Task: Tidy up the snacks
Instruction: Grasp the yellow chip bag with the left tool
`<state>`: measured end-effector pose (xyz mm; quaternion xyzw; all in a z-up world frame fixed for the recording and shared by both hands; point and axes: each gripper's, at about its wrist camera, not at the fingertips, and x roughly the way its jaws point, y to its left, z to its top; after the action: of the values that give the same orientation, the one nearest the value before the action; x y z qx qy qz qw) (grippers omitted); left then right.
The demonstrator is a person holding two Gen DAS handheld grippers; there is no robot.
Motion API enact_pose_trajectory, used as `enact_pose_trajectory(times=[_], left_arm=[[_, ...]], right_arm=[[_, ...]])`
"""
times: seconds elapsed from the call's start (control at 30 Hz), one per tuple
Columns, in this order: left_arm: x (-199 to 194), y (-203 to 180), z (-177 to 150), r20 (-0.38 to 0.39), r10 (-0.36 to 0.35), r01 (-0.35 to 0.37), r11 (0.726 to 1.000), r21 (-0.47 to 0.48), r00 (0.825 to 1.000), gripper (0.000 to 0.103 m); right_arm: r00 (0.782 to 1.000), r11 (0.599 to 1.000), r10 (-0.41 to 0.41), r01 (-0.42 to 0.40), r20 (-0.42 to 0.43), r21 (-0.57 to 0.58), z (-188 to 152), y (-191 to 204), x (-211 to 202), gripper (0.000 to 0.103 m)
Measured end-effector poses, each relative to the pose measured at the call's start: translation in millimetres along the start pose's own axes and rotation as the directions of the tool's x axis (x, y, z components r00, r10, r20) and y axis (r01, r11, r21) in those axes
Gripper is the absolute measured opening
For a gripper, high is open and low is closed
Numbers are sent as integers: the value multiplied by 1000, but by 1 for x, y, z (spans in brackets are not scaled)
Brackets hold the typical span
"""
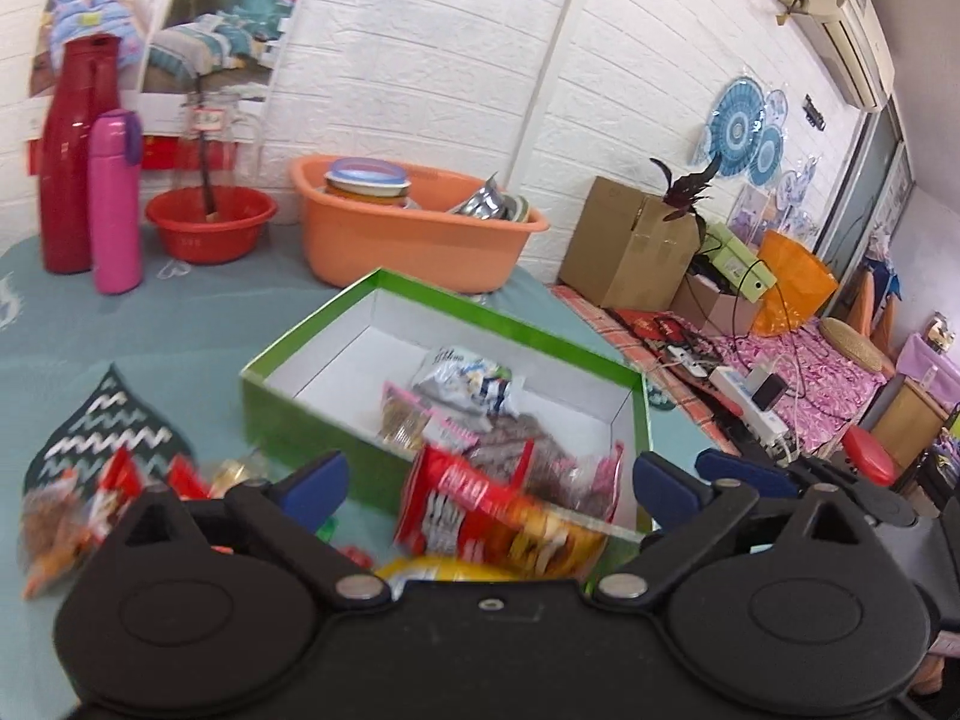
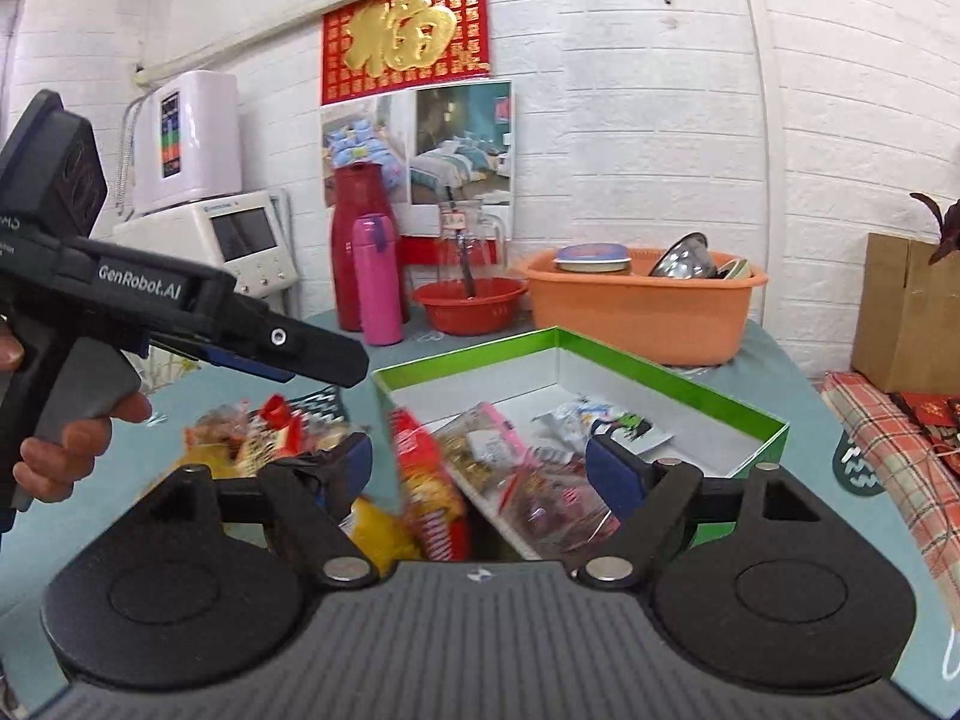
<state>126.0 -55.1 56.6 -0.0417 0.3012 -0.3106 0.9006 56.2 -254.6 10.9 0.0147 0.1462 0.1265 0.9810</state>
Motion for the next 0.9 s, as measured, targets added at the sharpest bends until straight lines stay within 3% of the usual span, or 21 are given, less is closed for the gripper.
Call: enact_pose_trajectory(times=[0.1, 0.3, 0.57, 0.8, 0.87, 0.9], left_arm=[[-11, 4, -25, -21, 36, -36, 999, -11, 999, 103], [-13, 12, -65, -97, 2, -7, 998, -55, 995, 103], [9, 23, -34, -84, -51, 47, 998, -44, 995, 103], [60, 31, -18, -181, -73, 69, 997, -31, 981, 103], [68, 34, -23, -222, -94, 86, 995, -47, 971, 81], [68, 36, -27, -226, -114, 103, 993, -60, 967, 81]], right_arm=[[999, 1000, 22, -22, -24, 6, -12, 11, -7, 103], [991, 998, 60, -56, -119, 34, -42, 28, -6, 103], [985, 997, 72, -65, -157, 47, -50, 40, 4, 103], [980, 995, 94, -87, -177, 48, -49, 45, 16, 103], [977, 994, 100, -92, -187, 51, -49, 46, 19, 103], [976, 994, 107, -98, -190, 53, -50, 46, 19, 103]])
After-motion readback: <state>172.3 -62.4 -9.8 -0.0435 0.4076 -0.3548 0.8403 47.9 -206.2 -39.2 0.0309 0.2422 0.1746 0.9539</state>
